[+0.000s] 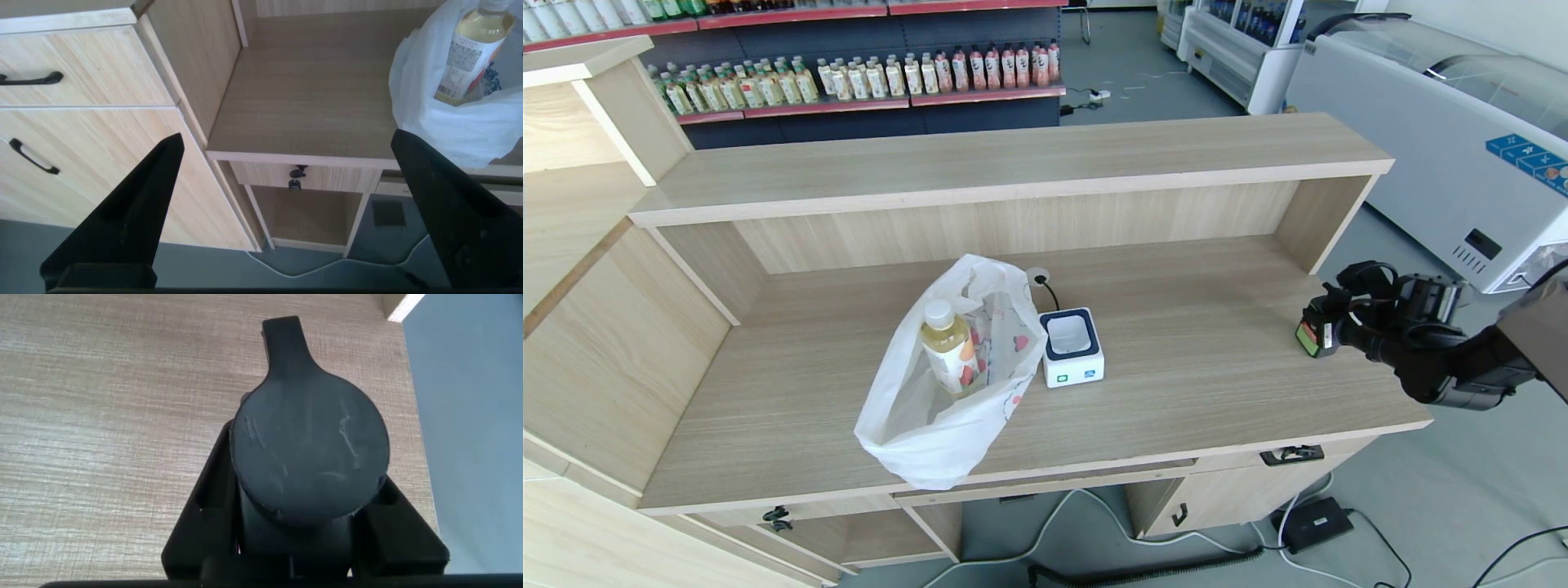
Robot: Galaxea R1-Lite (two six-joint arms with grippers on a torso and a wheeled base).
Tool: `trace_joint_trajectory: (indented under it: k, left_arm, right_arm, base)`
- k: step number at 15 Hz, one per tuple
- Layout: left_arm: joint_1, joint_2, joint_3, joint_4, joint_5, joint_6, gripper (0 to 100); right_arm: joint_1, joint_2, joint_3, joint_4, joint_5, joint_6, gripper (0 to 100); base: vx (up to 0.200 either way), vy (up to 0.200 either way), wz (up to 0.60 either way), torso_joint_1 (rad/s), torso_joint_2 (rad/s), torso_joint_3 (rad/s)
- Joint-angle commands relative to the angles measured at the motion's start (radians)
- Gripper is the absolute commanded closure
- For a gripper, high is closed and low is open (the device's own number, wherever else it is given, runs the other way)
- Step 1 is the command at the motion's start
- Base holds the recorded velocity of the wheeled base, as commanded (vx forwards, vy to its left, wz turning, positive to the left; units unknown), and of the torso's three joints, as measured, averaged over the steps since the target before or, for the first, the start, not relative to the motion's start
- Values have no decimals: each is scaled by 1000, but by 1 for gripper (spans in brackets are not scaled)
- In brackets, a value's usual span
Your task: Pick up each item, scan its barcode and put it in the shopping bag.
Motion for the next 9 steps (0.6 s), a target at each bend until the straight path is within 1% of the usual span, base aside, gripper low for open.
trace_joint_trajectory:
  k: [1,2,3,4,5,6,7,8,9]
  left_arm:
    - [0,0,0,-1,0,0,0]
    - [0,0,0,-1,0,0,0]
    - [0,0,0,-1,0,0,0]
    - [0,0,0,-1,0,0,0]
    - [0,0,0,-1,0,0,0]
    - [0,0,0,-1,0,0,0]
    - [0,0,0,-1,0,0,0]
    - [-1,0,0,-1,0,0,0]
    - [-1,0,0,-1,0,0,0]
  right_arm:
    - [0,-40,14,-4,-34,-40,100]
    - [-3,-100,49,13,-47,-95,100]
    - [-3,-201,134,59,-48,-136,100]
    - [-2,-387,292,113,-47,-215,100]
    - [-5,-546,425,110,-45,-311,100]
    - [-19,-698,549,84,-36,-379,100]
    - [-42,-829,657,39,3,-399,100]
    - [-52,-933,732,27,55,-403,100]
    - [-46,-1017,776,30,93,-422,100]
  base:
    - [0,0,0,0,0,0]
    - [0,0,0,0,0,0]
    - [0,0,0,0,0,0]
    - [0,0,0,0,0,0]
    - [0,0,0,0,0,0]
    - [0,0,0,0,0,0]
    - [0,0,0,0,0,0]
    - [0,0,0,0,0,0]
    - [0,0,0,0,0,0]
